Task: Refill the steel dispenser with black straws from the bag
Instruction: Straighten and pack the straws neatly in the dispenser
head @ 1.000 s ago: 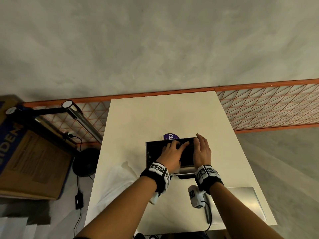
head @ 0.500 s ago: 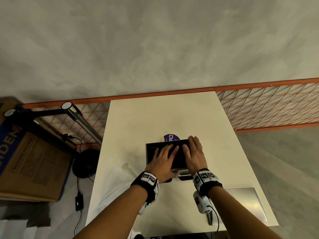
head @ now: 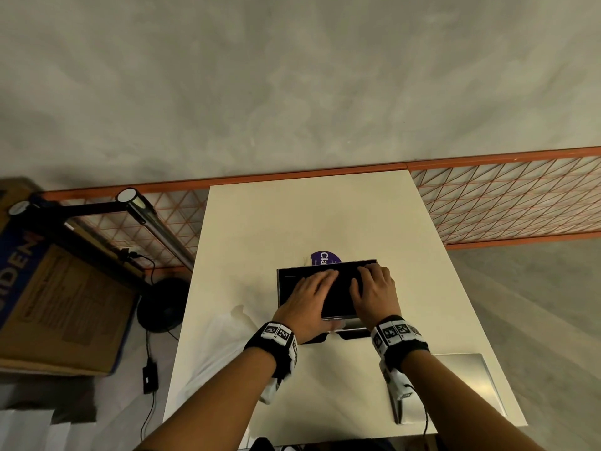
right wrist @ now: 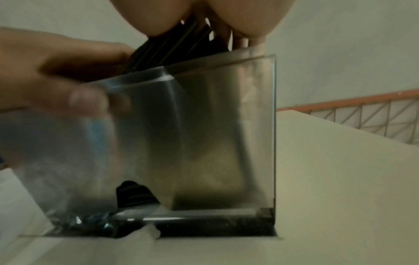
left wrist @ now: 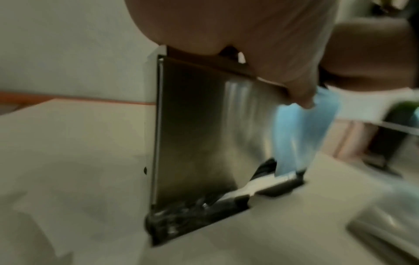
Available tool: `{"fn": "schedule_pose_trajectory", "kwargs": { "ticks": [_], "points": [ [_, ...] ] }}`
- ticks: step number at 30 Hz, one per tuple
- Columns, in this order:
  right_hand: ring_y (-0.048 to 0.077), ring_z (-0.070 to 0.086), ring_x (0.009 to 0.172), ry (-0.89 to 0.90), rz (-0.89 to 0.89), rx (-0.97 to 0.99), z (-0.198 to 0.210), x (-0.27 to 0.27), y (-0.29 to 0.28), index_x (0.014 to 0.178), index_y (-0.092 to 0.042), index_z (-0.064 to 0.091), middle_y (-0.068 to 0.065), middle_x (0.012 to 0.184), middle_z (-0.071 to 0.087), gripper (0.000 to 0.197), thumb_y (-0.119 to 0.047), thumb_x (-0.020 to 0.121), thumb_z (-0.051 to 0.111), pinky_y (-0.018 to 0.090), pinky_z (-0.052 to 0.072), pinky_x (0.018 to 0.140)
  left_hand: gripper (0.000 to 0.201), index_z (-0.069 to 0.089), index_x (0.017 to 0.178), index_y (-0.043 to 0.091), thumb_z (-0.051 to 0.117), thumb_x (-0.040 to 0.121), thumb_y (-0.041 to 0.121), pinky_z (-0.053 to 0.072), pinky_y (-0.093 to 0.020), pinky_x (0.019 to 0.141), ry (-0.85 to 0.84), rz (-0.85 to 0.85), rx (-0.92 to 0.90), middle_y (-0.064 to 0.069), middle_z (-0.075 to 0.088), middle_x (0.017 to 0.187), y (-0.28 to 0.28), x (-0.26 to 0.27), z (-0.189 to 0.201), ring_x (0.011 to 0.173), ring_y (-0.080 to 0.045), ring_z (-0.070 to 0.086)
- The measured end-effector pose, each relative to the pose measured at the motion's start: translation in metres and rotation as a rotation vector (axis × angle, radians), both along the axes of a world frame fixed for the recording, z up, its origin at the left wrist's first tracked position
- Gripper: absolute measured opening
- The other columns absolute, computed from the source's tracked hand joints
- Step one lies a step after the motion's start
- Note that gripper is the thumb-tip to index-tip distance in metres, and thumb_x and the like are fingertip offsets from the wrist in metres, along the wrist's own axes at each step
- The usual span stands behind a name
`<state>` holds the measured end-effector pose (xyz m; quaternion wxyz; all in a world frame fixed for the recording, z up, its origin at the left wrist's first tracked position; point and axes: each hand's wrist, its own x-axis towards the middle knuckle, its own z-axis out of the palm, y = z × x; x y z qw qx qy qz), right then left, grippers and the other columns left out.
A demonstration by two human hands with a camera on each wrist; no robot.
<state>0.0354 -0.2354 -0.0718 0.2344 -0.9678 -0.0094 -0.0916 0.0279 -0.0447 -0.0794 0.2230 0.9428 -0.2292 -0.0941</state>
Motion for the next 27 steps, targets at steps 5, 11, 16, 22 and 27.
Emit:
{"fn": "schedule_pose_trajectory", "kwargs": {
  "ticks": [5, 11, 16, 22, 27],
  "points": [
    [0.03, 0.051, 0.091, 0.036, 0.036, -0.115, 0.009, -0.001, 0.0, 0.098, -0.011, 0.059, 0.007, 0.099, 0.058, 0.034, -0.037, 0.091, 0.038, 0.045, 0.048, 0.078, 0.117, 0.011, 0.162, 0.017, 0.06, 0.077, 0.082, 0.011, -0.051, 0.126, 0.078, 0.059, 0.088, -0.001, 0.014, 0.167, -0.006, 0.01, -0.003, 0.154, -0.02, 0.012],
    [0.029, 0.051, 0.089, 0.046, 0.099, -0.238, 0.018, -0.01, -0.001, 0.091, -0.015, 0.058, 0.004, 0.093, 0.057, 0.03, -0.038, 0.091, 0.039, 0.042, 0.045, 0.077, 0.115, 0.024, 0.156, 0.025, 0.057, 0.065, 0.088, 0.019, -0.049, 0.124, 0.043, 0.098, 0.137, 0.004, 0.032, 0.156, -0.013, 0.01, -0.008, 0.145, -0.02, 0.031],
    [0.027, 0.053, 0.09, 0.053, 0.14, -0.348, 0.033, -0.016, -0.004, 0.087, -0.018, 0.057, 0.003, 0.095, 0.057, 0.019, -0.035, 0.088, 0.047, 0.044, 0.047, 0.081, 0.11, 0.03, 0.151, 0.026, 0.054, 0.06, 0.083, 0.02, -0.049, 0.123, -0.046, 0.101, 0.167, 0.007, 0.038, 0.147, -0.015, -0.01, -0.008, 0.136, -0.02, 0.036],
    [0.025, 0.06, 0.101, 0.171, 0.259, -0.386, 0.037, -0.017, -0.004, 0.094, -0.019, 0.063, 0.003, 0.105, 0.064, 0.036, -0.042, 0.091, 0.036, 0.039, 0.045, 0.093, 0.097, 0.04, 0.142, 0.026, 0.058, 0.064, 0.079, 0.03, -0.044, 0.117, -0.118, 0.089, 0.169, 0.007, 0.048, 0.134, -0.016, -0.027, -0.01, 0.123, -0.021, 0.046],
    [0.026, 0.059, 0.104, 0.264, 0.286, -0.436, 0.04, -0.014, 0.0, 0.095, -0.018, 0.065, 0.005, 0.102, 0.067, 0.06, -0.05, 0.09, 0.014, 0.041, 0.035, 0.105, 0.091, 0.044, 0.138, 0.025, 0.058, 0.066, 0.078, 0.035, -0.041, 0.112, -0.143, 0.082, 0.176, 0.005, 0.05, 0.13, -0.016, -0.029, -0.006, 0.119, -0.021, 0.048]
  ]
}}
